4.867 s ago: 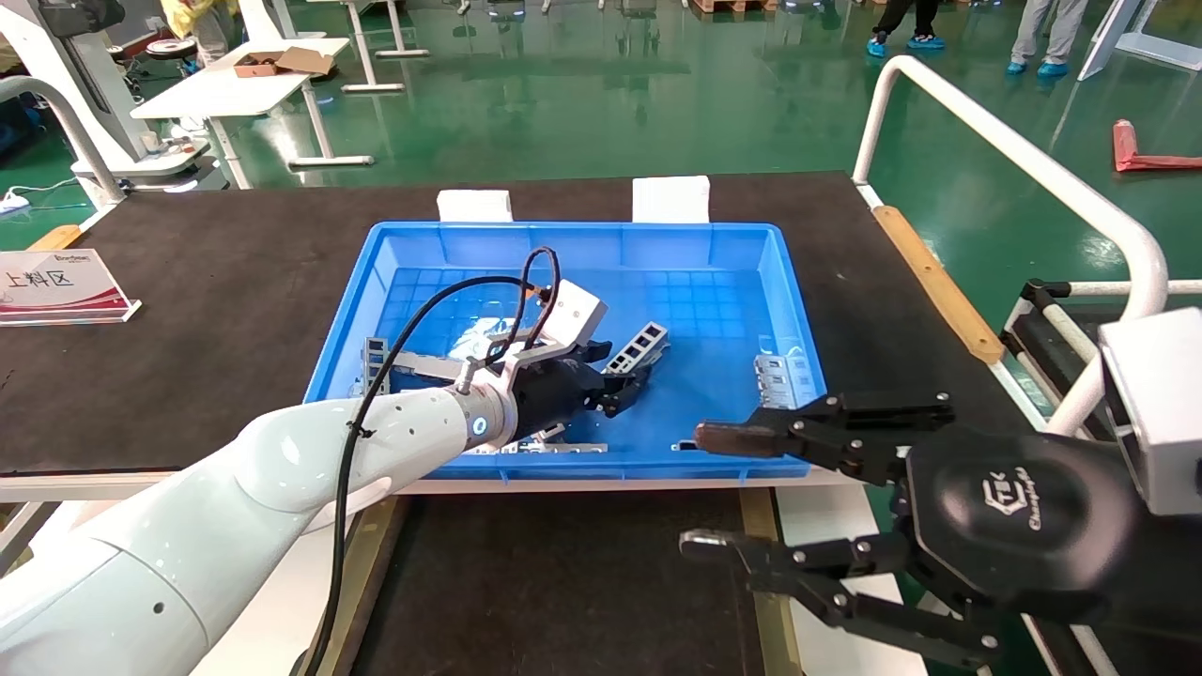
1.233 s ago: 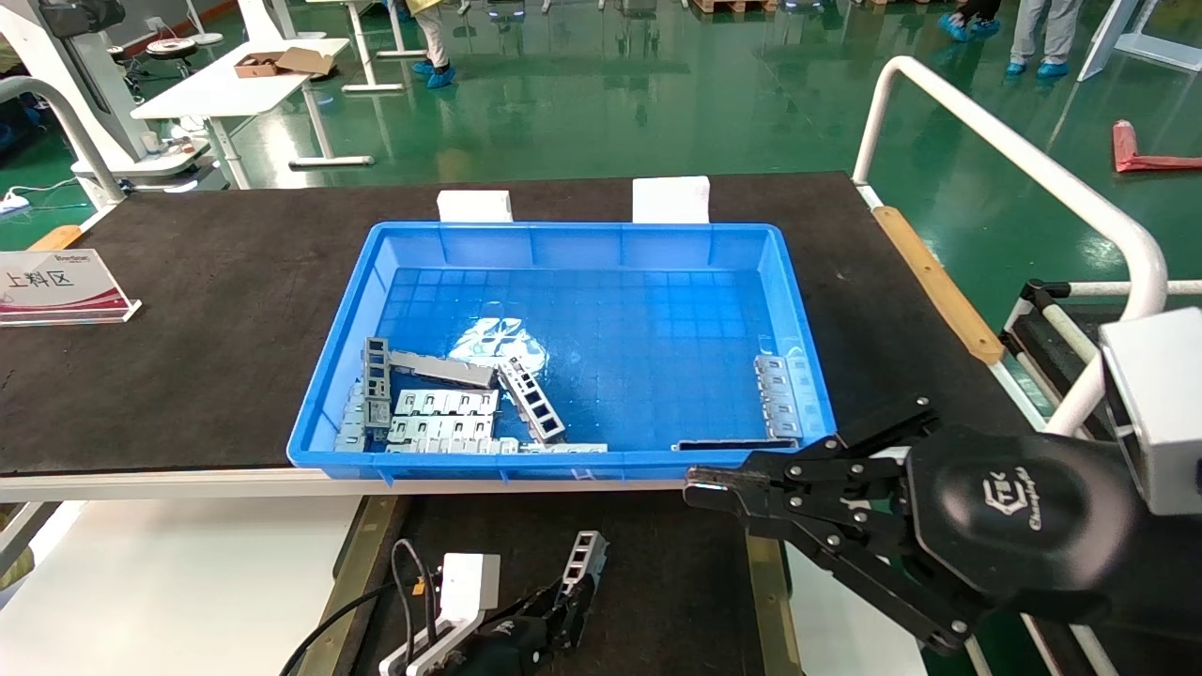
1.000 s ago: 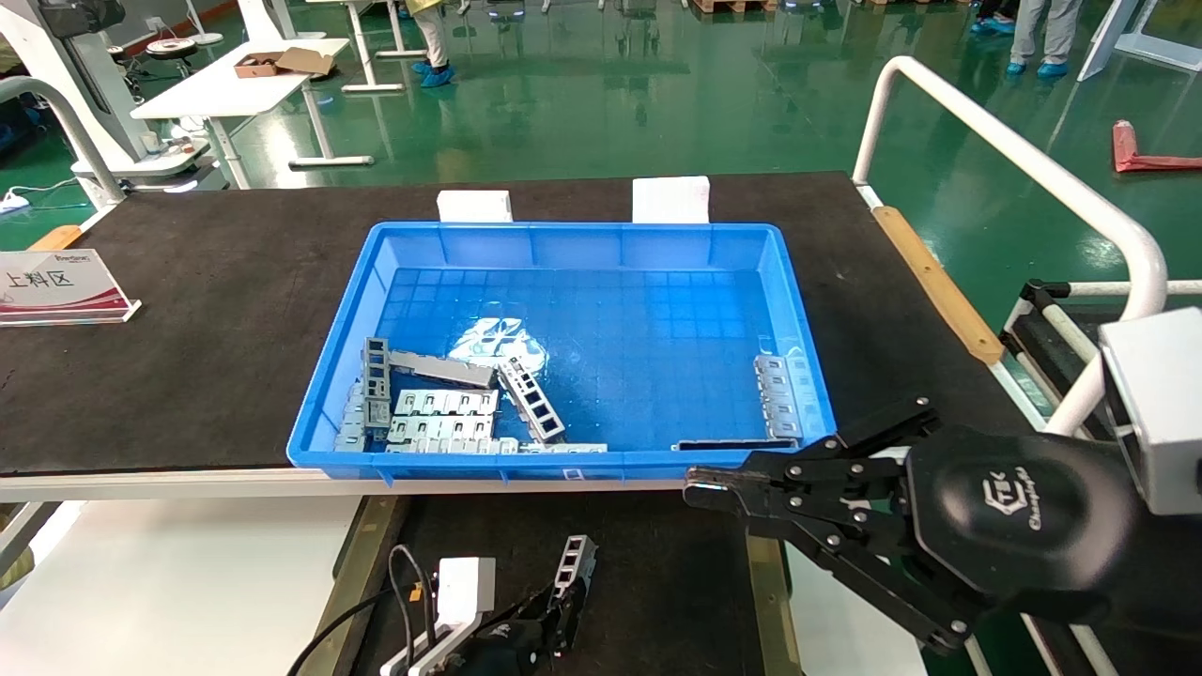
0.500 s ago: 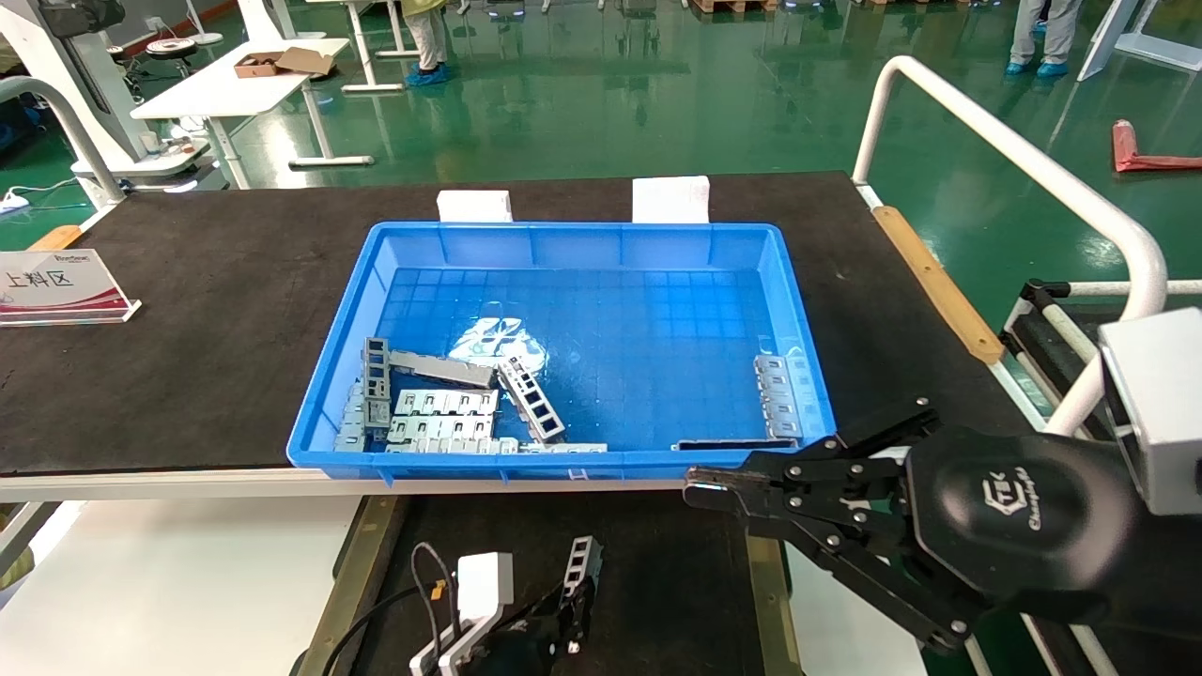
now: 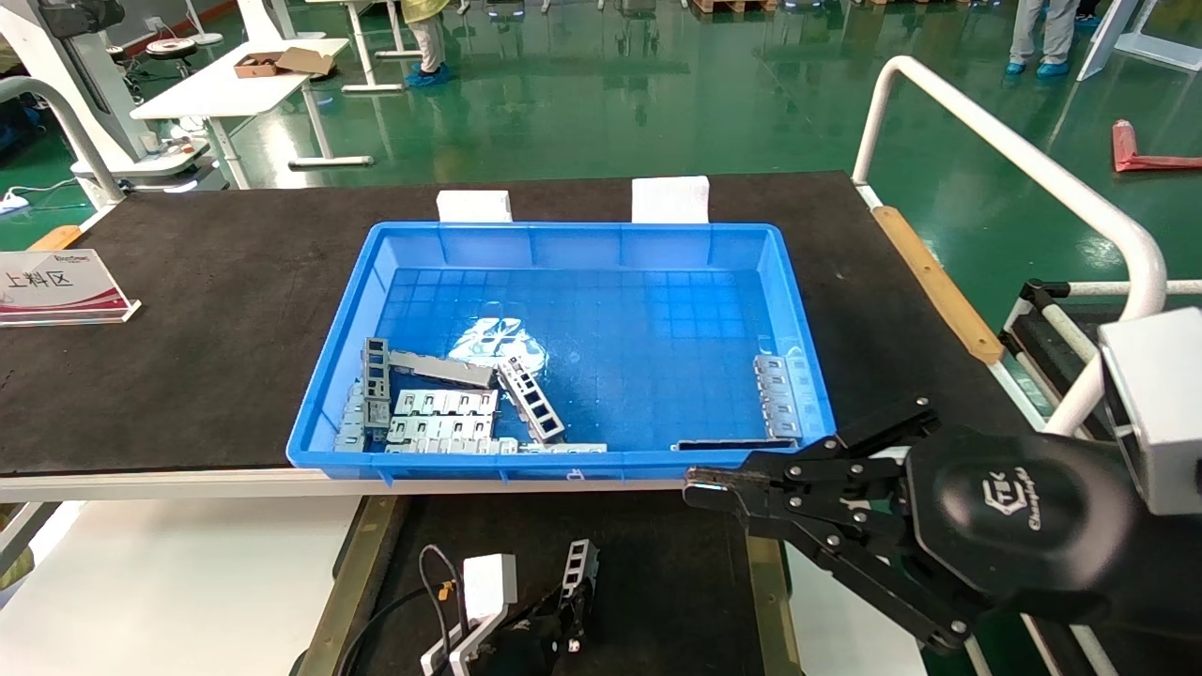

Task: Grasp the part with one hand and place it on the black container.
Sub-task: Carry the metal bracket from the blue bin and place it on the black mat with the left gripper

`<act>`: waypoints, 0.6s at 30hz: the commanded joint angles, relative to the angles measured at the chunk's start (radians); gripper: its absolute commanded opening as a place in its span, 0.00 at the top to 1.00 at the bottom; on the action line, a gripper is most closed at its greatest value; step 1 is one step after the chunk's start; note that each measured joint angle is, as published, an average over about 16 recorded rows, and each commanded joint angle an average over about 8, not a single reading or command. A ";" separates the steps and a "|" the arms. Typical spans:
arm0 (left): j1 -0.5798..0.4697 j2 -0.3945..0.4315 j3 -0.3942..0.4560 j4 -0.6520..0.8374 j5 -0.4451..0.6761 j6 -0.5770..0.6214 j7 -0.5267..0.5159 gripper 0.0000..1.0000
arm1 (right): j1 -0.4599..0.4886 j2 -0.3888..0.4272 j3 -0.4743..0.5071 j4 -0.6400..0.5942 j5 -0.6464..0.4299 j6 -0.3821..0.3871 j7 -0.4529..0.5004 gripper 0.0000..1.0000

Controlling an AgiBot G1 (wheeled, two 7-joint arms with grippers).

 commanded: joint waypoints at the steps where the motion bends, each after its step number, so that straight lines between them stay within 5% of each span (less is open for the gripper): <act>1: 0.002 0.008 -0.006 0.015 0.007 0.006 -0.005 0.96 | 0.000 0.000 0.000 0.000 0.000 0.000 0.000 0.65; 6: 0.004 0.021 -0.014 0.040 0.014 0.011 -0.013 0.38 | 0.000 0.000 0.000 0.000 0.000 0.000 0.000 0.05; 9: 0.004 0.025 -0.017 0.049 0.014 0.013 -0.016 0.05 | 0.000 0.000 0.000 0.000 0.000 0.000 0.000 0.00; 18: 0.004 0.021 -0.028 0.043 0.015 0.011 -0.024 0.00 | 0.000 0.000 0.000 0.000 0.000 0.000 0.000 0.00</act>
